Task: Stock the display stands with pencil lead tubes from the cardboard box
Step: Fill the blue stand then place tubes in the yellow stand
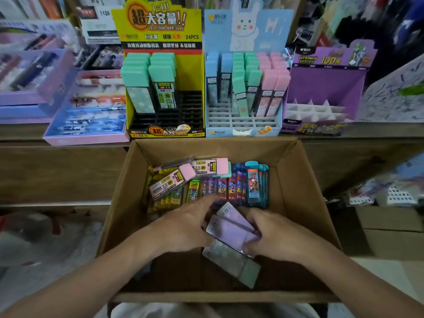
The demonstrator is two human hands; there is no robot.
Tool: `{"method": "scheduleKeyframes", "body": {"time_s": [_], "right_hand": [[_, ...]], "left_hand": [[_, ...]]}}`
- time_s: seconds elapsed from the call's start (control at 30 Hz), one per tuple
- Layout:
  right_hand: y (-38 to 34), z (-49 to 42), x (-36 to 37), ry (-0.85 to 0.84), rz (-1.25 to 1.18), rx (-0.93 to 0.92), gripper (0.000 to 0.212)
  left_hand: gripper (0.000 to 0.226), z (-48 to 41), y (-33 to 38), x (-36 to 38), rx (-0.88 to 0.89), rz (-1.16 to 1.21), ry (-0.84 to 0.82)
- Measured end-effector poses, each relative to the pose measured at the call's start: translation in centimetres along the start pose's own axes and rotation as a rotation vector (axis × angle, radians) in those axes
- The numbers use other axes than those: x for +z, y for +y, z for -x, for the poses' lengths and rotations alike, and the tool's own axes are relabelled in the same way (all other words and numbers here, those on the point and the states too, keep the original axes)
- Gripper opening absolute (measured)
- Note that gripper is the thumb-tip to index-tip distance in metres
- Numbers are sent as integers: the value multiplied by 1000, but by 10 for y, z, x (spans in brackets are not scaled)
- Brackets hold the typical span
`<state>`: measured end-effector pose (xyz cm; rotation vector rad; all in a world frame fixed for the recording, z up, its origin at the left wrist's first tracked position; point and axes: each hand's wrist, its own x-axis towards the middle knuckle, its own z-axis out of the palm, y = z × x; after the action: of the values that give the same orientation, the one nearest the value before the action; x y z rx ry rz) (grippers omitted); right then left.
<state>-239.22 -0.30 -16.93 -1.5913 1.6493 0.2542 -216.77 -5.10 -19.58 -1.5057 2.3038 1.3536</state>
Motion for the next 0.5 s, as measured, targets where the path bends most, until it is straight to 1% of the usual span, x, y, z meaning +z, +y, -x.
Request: {"method": "scheduleKeyframes", "body": {"time_s": [0.1,0.23,0.37,0.4,0.5], "right_hand": [[0,-1,1,-58,-35,-6,43],[-4,-2,3,-158,-41,3,54],[-6,-1,5,-157,-8,-22,64],[-6,0,5,-152,4,-28,65],[-6,0,6,-159,21,-35,67]], "left_hand": [[95,0,-1,2,-19,0,-24],[100,-1,-3,5,-66,18,-76],[103,-2,-8,11,-77,-47,-118],[101,-1,-8,12,-68,-78,-116],[80,0,-4,15,35,-166,-52]]}}
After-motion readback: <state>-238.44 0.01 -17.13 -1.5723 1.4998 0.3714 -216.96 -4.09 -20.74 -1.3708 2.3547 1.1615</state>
